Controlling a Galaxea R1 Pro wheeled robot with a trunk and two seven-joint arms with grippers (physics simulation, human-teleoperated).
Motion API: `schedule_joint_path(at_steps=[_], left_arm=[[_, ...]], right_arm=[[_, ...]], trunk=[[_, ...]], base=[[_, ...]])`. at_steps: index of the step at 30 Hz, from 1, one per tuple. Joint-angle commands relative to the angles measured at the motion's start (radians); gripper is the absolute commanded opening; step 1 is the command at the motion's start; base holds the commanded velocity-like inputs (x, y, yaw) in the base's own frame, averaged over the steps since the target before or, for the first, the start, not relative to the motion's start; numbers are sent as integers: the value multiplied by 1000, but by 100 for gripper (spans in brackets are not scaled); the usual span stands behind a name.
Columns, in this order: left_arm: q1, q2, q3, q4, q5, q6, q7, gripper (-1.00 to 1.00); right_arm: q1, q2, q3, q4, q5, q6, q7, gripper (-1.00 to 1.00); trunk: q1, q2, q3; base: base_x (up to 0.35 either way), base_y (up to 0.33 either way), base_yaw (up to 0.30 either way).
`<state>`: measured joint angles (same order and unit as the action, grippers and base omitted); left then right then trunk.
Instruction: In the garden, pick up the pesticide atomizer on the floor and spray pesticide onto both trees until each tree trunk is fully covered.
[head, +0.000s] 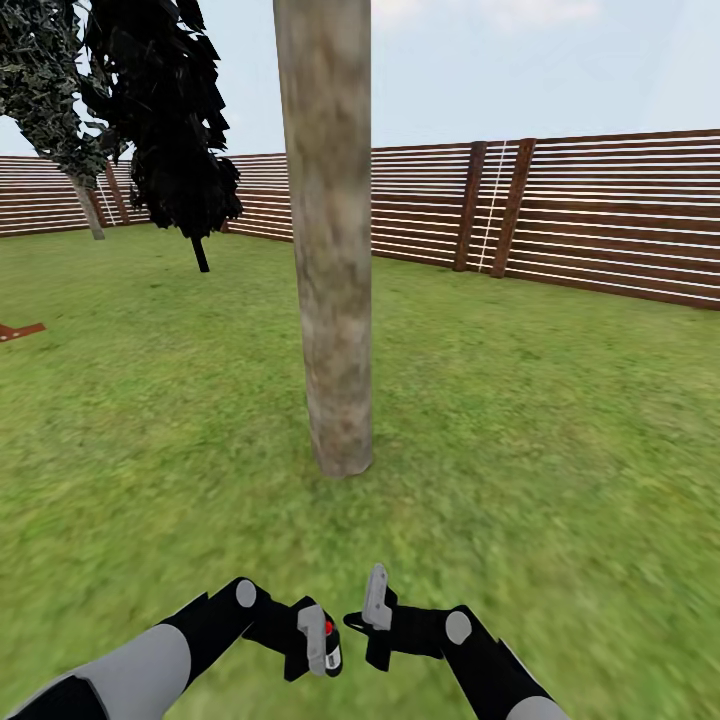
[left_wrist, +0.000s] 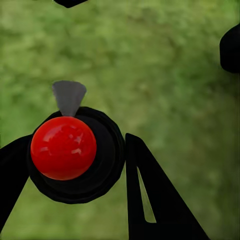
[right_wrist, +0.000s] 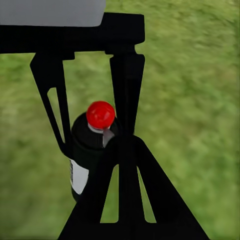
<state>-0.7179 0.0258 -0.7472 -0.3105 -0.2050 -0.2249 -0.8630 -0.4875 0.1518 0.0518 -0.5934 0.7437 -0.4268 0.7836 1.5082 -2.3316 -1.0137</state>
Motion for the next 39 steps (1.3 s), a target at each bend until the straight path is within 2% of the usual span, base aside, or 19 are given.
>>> schedule_joint_path(at_steps=[1, 14, 28, 33, 39], left_arm=[[0, 0, 3, -2, -10, -5, -1, -100], [-1, -16, 3, -12, -10, -7, -3, -100], [-2, -16, 3, -16, -8, -7, -4, -100], [-2, -15, 1, -15, 46, -21, -15, -100], [-2, -15, 1, -15, 51, -22, -25, -100]], right_arm=[[0, 1, -1, -1, 8, -5, 0, -100], [0, 4, -1, 0, 9, -5, 0, -100], [0, 5, -1, 0, 9, -5, 0, -100], [0, 5, -1, 0, 9, -5, 0, -100], [0, 5, -1, 0, 9, -5, 0, -100]], trunk=[[0, 0, -1], [0, 0, -1], [0, 0, -1], [0, 0, -1], [0, 0, -1]], base=[[0, 0, 0], [0, 0, 0], [0, 0, 0], [0, 0, 0], [0, 0, 0]])
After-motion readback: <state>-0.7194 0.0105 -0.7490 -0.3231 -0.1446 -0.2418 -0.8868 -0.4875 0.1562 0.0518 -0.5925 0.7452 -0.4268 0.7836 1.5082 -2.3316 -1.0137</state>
